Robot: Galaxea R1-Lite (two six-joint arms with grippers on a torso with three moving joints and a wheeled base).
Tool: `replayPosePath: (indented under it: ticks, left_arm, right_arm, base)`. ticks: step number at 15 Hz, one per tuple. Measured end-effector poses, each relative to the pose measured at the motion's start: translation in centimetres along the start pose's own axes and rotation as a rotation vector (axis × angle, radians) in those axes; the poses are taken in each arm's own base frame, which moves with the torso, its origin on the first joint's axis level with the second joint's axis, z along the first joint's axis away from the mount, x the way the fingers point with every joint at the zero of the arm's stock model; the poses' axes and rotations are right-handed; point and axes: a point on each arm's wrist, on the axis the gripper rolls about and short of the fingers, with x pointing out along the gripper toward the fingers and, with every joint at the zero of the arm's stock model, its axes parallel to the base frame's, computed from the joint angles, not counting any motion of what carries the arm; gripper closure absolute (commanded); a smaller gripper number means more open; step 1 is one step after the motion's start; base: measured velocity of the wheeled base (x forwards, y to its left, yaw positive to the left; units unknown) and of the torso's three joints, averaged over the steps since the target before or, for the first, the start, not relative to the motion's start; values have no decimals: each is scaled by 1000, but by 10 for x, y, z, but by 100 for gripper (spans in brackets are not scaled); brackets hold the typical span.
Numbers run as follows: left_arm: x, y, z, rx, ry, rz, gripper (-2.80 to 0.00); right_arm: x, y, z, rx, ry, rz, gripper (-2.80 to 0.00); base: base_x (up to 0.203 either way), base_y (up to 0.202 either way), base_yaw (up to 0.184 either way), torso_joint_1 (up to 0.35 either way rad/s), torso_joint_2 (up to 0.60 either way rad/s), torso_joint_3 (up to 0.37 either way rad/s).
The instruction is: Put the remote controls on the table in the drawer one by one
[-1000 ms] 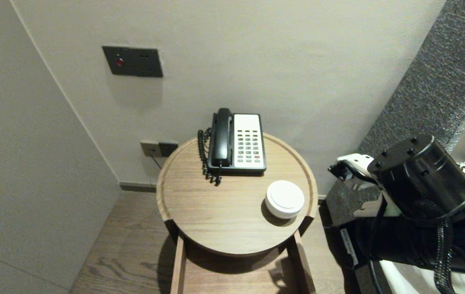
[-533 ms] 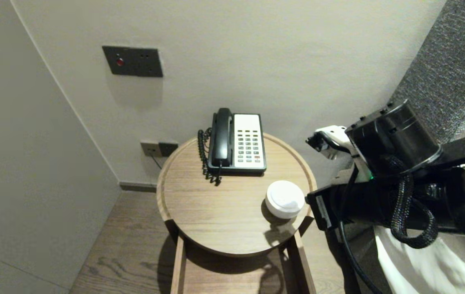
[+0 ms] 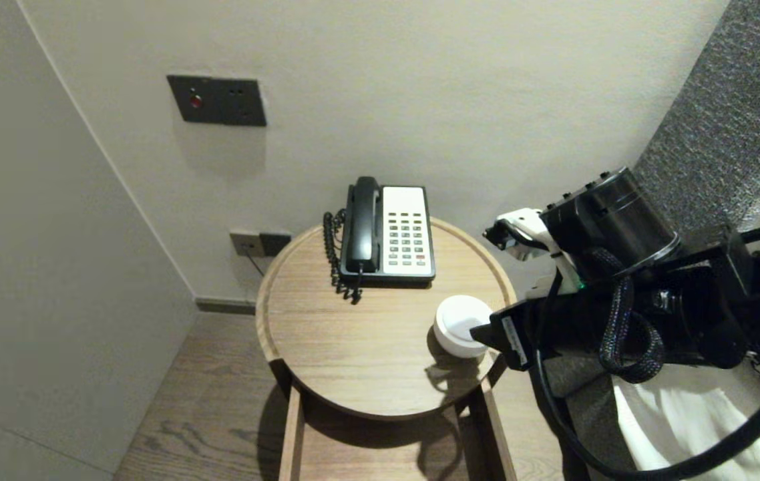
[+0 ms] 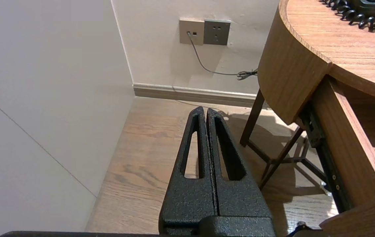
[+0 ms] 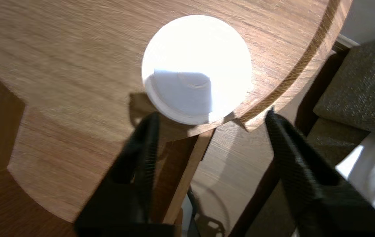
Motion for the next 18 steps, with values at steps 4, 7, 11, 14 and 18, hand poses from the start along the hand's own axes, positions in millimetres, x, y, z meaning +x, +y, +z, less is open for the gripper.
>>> replayPosePath:
  ticks: [4,7,11,14,18]
  left_arm:
    - [0,0,0,0,0,-1,0]
    - [0,0,0,0,0,1,0]
    - [0,0,0,0,0,-1,0]
    - [0,0,0,0,0,0,0]
    - [0,0,0,0,0,-1,0]
  right_arm:
    - [13,-4,1,-17,12,-22,-280]
    - [21,-3,3,-10,-6,-21,-280]
    - [23,-2,4,-10,-5,-18,-280]
    - [27,-1,3,-3,4,-16,-280]
    - [33,1,5,4,-13,-11,-280]
  base:
    - [0,0,0,0,0,0]
    - [0,0,0,0,0,0]
    - [0,0,0,0,0,0]
    - [0,0,0,0,0,0]
    - [0,0,0,0,0,0]
